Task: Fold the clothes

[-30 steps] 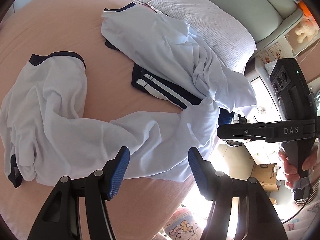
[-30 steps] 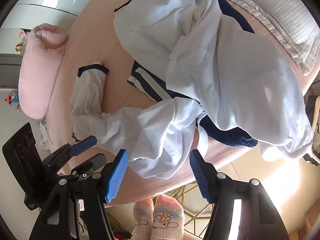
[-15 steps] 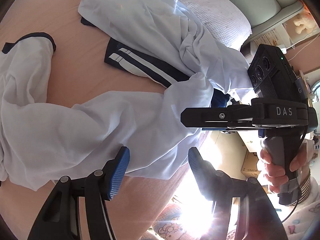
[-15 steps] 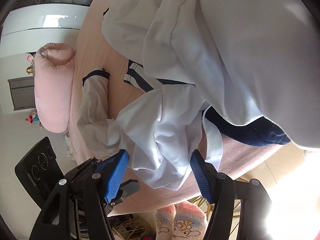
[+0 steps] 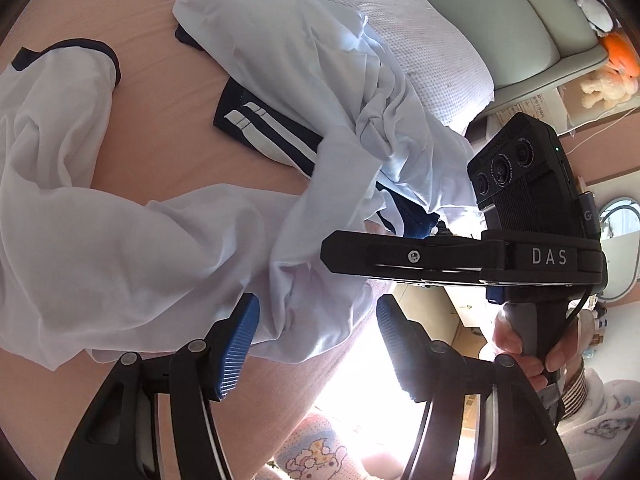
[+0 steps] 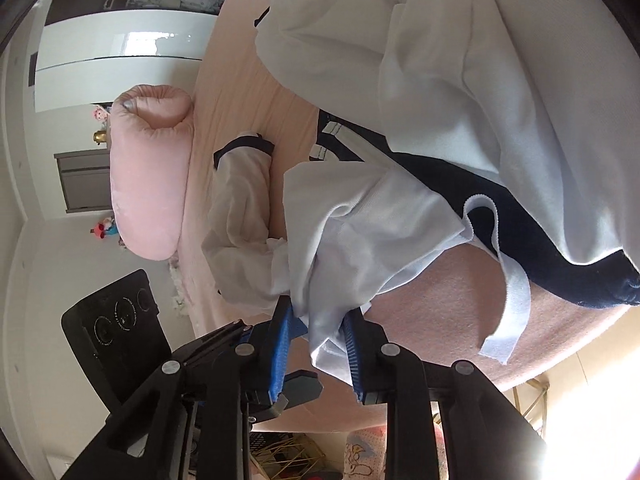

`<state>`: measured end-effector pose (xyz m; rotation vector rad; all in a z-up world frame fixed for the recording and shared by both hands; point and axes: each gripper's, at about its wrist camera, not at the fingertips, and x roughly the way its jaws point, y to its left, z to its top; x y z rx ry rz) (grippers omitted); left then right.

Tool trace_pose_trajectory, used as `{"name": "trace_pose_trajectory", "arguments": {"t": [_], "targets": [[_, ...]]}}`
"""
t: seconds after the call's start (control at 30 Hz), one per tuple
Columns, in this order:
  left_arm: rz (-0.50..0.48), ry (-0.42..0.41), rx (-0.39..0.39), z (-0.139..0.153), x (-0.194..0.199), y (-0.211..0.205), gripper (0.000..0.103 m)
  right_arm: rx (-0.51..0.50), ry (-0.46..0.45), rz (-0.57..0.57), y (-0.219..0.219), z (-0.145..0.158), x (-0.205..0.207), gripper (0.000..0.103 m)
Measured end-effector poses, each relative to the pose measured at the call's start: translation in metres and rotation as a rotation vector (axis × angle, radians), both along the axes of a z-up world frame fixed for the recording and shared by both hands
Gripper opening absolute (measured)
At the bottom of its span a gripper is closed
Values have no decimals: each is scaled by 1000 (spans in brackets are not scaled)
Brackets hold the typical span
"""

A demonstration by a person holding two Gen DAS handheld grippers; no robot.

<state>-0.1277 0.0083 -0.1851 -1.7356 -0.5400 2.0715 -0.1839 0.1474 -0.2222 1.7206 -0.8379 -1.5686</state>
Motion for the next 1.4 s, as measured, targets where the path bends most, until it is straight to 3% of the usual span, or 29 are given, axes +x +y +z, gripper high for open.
{"name": "trace_pose_trajectory", "arguments": {"t": [0.13,0.5,0.63,0.7,0.8,0.83,0.97,1.1,1.27,1.4], "targets": [[-1,4,-30,-4,6,5,58,-32,-10,17,-14,1,1,24],[40,36,-72,-18,6,7,58,-2,-3,38,-26,0,0,24],[85,5,-82,-23,2,-3,38,46,18,45,-25,3,0,25],[105,-9,-78,-25,1,-13,23,62,22,44,-23,3,0,33],[135,-25,-29,-31,2,-28,17,85,21,35,-18,0,-1,62],[147,-27,-11,-32,3,-32,16,99,20,27,-16,-1,-1,67],[172,-7,-9,-32,8,-39,13,100,-4,-8,-8,-15,-5,67],[179,18,-84,-23,12,-46,11,82,0,-19,-8,-22,-7,67],[169,77,-184,-6,16,-55,10,90,36,15,-22,-22,-13,67],[183,76,-188,-3,19,-70,10,83,71,66,-40,-22,-18,67]]}}
